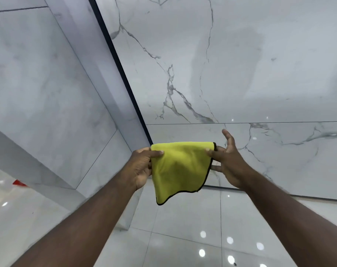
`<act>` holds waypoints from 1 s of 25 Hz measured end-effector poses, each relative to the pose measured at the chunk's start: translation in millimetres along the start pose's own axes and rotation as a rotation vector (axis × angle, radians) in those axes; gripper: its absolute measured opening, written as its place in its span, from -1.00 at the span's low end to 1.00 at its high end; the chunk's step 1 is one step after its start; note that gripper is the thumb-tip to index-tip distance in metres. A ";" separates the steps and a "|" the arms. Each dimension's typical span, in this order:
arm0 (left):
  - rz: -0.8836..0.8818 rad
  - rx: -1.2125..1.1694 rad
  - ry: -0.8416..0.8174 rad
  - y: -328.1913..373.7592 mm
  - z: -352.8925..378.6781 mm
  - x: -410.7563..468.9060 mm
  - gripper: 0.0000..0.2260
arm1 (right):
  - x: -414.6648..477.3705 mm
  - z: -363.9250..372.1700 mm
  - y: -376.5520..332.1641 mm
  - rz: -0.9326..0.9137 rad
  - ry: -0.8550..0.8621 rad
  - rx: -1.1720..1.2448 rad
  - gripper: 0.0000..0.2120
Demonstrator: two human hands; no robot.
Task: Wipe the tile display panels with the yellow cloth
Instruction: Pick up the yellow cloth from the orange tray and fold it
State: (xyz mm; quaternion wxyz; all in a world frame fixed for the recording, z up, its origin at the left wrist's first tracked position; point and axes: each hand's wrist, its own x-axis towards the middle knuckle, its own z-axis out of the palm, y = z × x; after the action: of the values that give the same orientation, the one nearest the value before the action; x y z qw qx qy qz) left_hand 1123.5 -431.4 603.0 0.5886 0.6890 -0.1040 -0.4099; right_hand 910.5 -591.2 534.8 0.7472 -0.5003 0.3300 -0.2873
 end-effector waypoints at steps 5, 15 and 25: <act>0.244 0.006 0.120 28.5 -3.7 40.9 -0.47 | 50.6 2.5 -30.5 -0.200 -0.037 -0.269 -0.23; 0.757 0.612 0.110 128.0 -55.7 130.1 -0.74 | 151.0 70.3 -132.1 -0.448 0.031 -0.956 -0.70; 0.613 -0.081 -0.117 203.5 -19.9 226.1 -0.66 | 244.6 198.5 -152.6 -0.587 0.602 -0.502 -0.84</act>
State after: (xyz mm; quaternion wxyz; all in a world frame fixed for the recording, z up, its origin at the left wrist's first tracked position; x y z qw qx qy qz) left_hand 1351.4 -616.6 684.8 0.7048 0.5768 -0.3241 -0.2560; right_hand 1201.3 -717.2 683.4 0.3623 -0.6318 0.4353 -0.5292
